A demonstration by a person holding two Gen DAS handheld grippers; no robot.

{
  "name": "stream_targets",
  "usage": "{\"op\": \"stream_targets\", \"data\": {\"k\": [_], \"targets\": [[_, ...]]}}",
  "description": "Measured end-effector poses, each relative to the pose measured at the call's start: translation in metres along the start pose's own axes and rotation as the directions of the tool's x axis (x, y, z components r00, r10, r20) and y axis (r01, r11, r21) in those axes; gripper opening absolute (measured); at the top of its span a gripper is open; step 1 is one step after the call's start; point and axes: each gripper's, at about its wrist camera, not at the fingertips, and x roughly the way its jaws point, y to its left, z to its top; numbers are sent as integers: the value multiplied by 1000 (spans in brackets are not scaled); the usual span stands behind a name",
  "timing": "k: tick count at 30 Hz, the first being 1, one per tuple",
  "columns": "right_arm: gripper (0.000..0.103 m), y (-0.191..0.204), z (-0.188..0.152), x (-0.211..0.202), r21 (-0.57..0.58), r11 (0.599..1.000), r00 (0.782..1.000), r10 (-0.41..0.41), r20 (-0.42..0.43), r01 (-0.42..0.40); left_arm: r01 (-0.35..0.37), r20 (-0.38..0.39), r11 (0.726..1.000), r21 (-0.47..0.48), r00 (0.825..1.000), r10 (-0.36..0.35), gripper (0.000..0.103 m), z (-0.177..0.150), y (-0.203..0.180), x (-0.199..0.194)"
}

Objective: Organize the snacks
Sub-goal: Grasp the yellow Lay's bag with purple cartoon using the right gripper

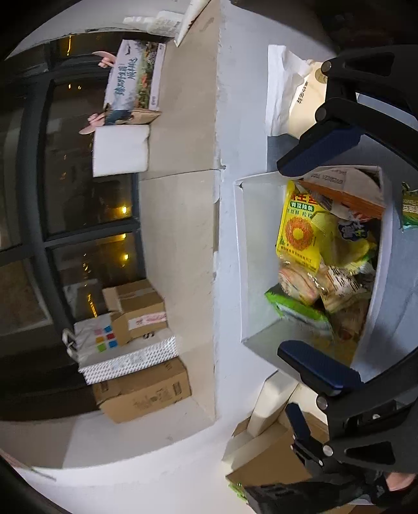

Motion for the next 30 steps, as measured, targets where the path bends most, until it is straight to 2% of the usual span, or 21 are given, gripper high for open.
{"op": "stream_targets", "data": {"k": [4, 6, 10, 14, 18, 23, 27, 30], "targets": [[103, 1, -16, -41, -38, 999, 998, 11, 58, -8, 37, 21, 999, 30, 999, -37, 103, -12, -10, -34], [103, 0, -24, -58, -57, 998, 997, 8, 74, -4, 82, 24, 996, 33, 996, -83, 103, -21, -13, -52], [103, -9, -41, -95, -25, 1000, 994, 9, 105, -6, 156, 29, 987, 25, 987, -157, 103, -42, -20, -85], [103, -17, -71, -125, -2, 1000, 994, 0, 107, 0, 184, 34, 982, 45, 982, -186, 103, -72, -31, -118], [103, -26, -116, -132, 10, 993, 992, -115, 46, 115, 208, 18, 977, 50, 978, -209, 103, -102, -42, -137], [103, -37, -179, -115, 44, 984, 982, -169, -80, 173, 216, 7, 975, 49, 976, -216, 103, -129, -56, -149], [103, -34, -216, -98, 73, 985, 978, -146, -151, 159, 216, -5, 975, 50, 976, -216, 103, -146, -63, -150], [103, -28, -229, -85, 35, 988, 972, -143, -184, 152, 226, -27, 974, 25, 974, -225, 103, -156, -62, -146]]}}
